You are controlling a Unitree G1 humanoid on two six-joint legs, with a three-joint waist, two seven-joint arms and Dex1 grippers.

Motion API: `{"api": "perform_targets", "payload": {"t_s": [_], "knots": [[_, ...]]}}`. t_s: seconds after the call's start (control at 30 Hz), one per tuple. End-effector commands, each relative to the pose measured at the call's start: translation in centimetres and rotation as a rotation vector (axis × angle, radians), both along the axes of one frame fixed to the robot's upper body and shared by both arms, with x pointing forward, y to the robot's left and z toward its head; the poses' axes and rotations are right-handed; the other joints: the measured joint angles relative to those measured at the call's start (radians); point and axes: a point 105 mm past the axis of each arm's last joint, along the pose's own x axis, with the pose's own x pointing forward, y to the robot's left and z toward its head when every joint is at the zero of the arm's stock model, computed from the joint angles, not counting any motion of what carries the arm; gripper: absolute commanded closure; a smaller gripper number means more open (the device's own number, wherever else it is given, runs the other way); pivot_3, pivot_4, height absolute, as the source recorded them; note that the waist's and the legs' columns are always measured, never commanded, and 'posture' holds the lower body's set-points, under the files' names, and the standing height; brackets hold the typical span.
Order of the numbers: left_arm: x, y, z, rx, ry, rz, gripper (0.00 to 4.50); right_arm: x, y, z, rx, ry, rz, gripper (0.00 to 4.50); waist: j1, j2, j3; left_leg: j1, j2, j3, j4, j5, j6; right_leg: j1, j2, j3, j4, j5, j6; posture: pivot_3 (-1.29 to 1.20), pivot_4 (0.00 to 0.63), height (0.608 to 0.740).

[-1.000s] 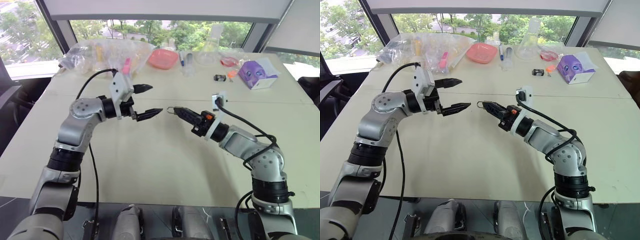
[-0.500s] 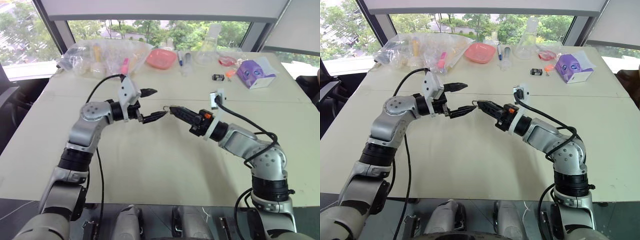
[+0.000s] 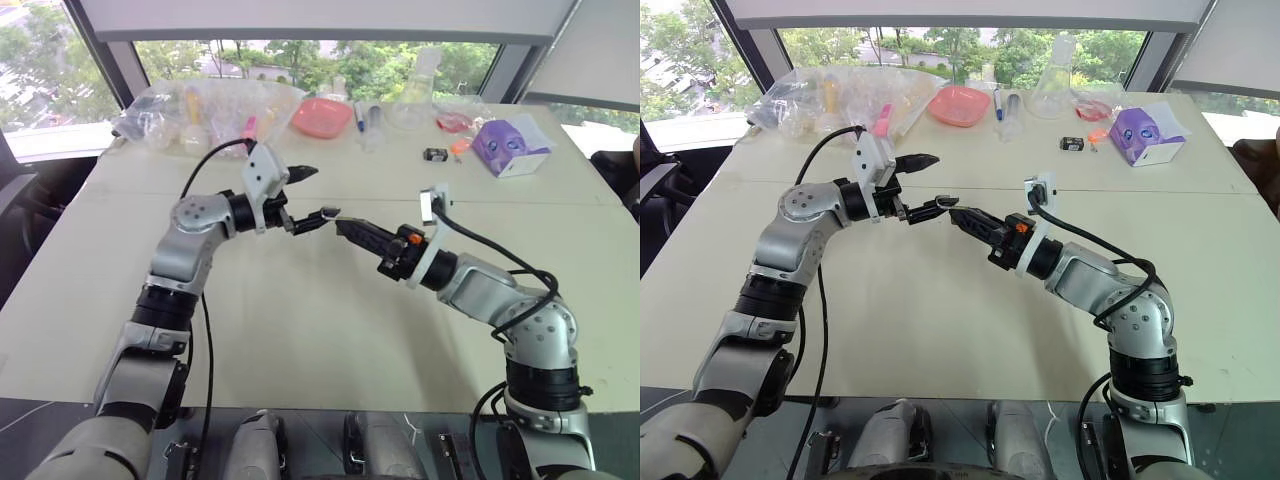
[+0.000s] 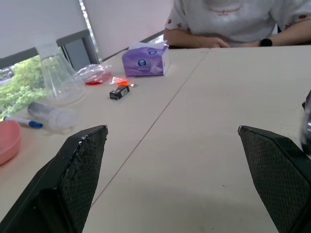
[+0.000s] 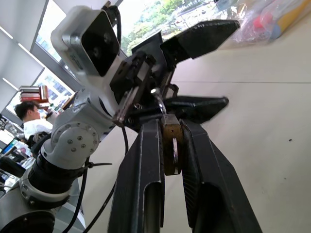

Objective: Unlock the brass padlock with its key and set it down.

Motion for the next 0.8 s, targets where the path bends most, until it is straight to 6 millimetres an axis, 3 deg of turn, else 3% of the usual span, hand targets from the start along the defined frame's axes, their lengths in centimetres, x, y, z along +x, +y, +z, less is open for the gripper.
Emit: {"api": "perform_targets", "payload": {"t_s": [0.03,0.17,0.27,0.43,0.6,0.8], "knots": [[-0.4,0.4,1.3,0.003,-0.055,0.004,0.03,-0.1,0.0,0.8,0.010,-0.035,0.001,4.50,0.000,0.000,0.000,0.000,0.000,0.000,0.000,0.000,0.000,0.000,0.000,0.000,0.000,0.000,0.000,0.00,0.150,0.739],[0.1,2.5,-1.6,0.108,0.004,0.070,0.03,1.3,-1.1,0.7,0.031,0.003,-0.088,4.50,-0.003,0.000,0.000,0.000,0.000,0.000,0.000,0.000,0.000,0.000,0.000,0.000,0.000,0.000,0.000,0.00,0.150,0.739],[-0.9,4.3,-3.2,0.122,0.102,0.083,0.03,2.7,-2.0,-1.4,-0.029,0.114,-0.168,4.50,-0.005,0.000,0.000,0.001,0.000,0.000,-0.001,0.000,0.000,0.000,0.000,0.000,0.000,0.000,0.000,0.00,0.150,0.739],[-4.9,4.6,-2.5,0.015,0.273,-0.037,0.03,4.5,-2.4,-3.9,-0.037,0.303,-0.243,4.50,-0.001,0.000,0.000,0.000,0.001,0.000,-0.001,0.000,0.000,-0.001,-0.001,0.000,0.000,0.000,0.000,0.00,0.150,0.739],[-6.5,4.7,-2.3,-0.053,0.356,-0.017,0.03,5.2,-2.0,-5.8,-0.116,0.380,-0.250,4.50,-0.003,0.000,0.000,0.000,0.000,-0.001,0.000,0.000,-0.001,-0.001,-0.001,0.001,0.000,0.000,0.000,0.00,0.150,0.739],[-6.9,5.1,-3.0,-0.063,0.370,0.065,0.00,5.2,-2.2,-6.6,-0.206,0.384,-0.227,1.61,-0.005,0.001,0.000,0.000,0.000,-0.002,-0.001,0.000,-0.001,-0.001,-0.001,0.001,0.001,0.000,0.000,0.00,0.150,0.739]]}}
